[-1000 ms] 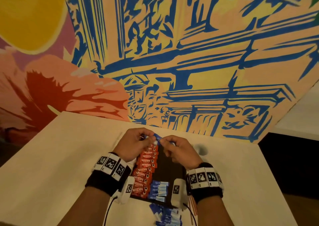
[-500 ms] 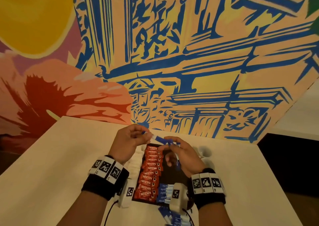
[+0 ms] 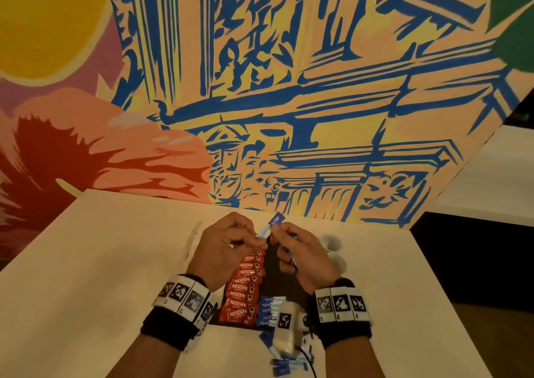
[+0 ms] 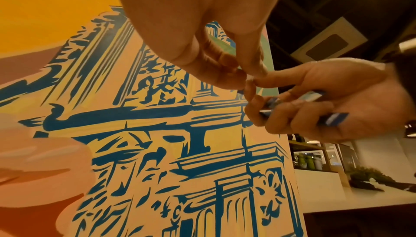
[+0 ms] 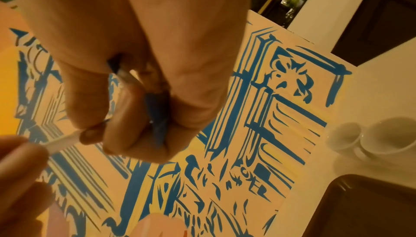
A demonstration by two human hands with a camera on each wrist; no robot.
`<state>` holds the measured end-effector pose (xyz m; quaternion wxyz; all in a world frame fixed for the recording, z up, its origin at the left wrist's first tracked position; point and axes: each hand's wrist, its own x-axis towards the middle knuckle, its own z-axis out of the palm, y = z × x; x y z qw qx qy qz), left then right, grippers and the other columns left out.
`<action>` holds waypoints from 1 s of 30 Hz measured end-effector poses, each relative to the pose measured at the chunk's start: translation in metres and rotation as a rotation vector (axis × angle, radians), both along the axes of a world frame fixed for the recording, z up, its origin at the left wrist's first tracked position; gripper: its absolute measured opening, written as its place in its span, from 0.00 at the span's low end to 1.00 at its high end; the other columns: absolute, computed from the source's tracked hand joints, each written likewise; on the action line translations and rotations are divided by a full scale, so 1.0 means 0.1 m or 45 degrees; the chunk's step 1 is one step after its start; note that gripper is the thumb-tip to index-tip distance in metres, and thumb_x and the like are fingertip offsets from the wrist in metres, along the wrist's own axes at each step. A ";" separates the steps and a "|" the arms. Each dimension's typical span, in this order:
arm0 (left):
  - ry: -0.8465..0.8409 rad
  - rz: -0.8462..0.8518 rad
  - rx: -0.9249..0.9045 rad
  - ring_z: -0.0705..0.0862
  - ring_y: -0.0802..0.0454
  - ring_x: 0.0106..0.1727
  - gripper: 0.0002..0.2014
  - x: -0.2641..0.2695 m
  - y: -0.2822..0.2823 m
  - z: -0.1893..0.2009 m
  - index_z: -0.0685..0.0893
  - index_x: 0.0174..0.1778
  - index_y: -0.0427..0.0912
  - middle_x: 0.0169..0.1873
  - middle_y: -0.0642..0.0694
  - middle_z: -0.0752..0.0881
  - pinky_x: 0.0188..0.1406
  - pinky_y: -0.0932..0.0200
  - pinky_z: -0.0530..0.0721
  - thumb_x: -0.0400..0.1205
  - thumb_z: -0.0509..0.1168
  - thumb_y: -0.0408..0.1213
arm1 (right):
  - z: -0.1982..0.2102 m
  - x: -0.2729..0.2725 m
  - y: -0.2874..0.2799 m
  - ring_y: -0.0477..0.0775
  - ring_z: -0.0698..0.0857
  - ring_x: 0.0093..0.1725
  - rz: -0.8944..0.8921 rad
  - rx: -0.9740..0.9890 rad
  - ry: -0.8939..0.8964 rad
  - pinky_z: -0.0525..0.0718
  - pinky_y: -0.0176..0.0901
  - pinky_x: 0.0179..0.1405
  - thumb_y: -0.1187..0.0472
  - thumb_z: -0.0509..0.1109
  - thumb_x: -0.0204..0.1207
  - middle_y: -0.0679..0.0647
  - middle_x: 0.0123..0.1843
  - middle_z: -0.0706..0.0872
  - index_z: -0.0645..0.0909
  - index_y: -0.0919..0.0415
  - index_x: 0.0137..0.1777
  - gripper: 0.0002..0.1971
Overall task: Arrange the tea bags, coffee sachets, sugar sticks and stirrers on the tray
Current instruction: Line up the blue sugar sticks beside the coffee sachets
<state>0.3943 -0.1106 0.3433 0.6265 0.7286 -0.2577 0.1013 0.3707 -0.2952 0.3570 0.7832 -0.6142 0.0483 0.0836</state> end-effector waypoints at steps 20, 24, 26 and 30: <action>0.663 -0.109 0.097 0.91 0.58 0.44 0.07 0.05 -0.18 -0.29 0.92 0.53 0.40 0.47 0.45 0.91 0.40 0.64 0.87 0.82 0.71 0.30 | -0.22 -0.23 -0.24 0.28 0.81 0.28 0.451 -0.804 -0.035 0.74 0.19 0.30 0.58 0.68 0.87 0.29 0.26 0.83 0.85 0.62 0.52 0.08; 0.877 0.013 -0.144 0.92 0.56 0.40 0.06 0.12 -0.34 -0.37 0.90 0.52 0.35 0.49 0.39 0.90 0.36 0.64 0.89 0.81 0.71 0.26 | -0.45 -0.15 -0.44 0.38 0.74 0.22 0.314 -0.659 0.099 0.69 0.30 0.22 0.55 0.71 0.85 0.39 0.23 0.80 0.87 0.63 0.50 0.11; 0.995 0.045 -0.206 0.92 0.52 0.40 0.06 0.18 -0.38 -0.40 0.90 0.51 0.35 0.49 0.36 0.90 0.36 0.63 0.90 0.79 0.72 0.25 | -0.59 -0.04 -0.57 0.45 0.68 0.23 0.151 -0.611 0.145 0.64 0.38 0.21 0.51 0.74 0.82 0.45 0.25 0.75 0.90 0.61 0.48 0.12; 1.091 -0.035 -0.011 0.93 0.42 0.44 0.08 0.36 -0.41 -0.51 0.89 0.53 0.35 0.49 0.35 0.91 0.40 0.57 0.92 0.79 0.73 0.26 | -0.74 0.23 -0.78 0.39 0.75 0.21 0.020 -0.687 0.101 0.70 0.29 0.21 0.54 0.77 0.80 0.43 0.24 0.81 0.91 0.58 0.42 0.09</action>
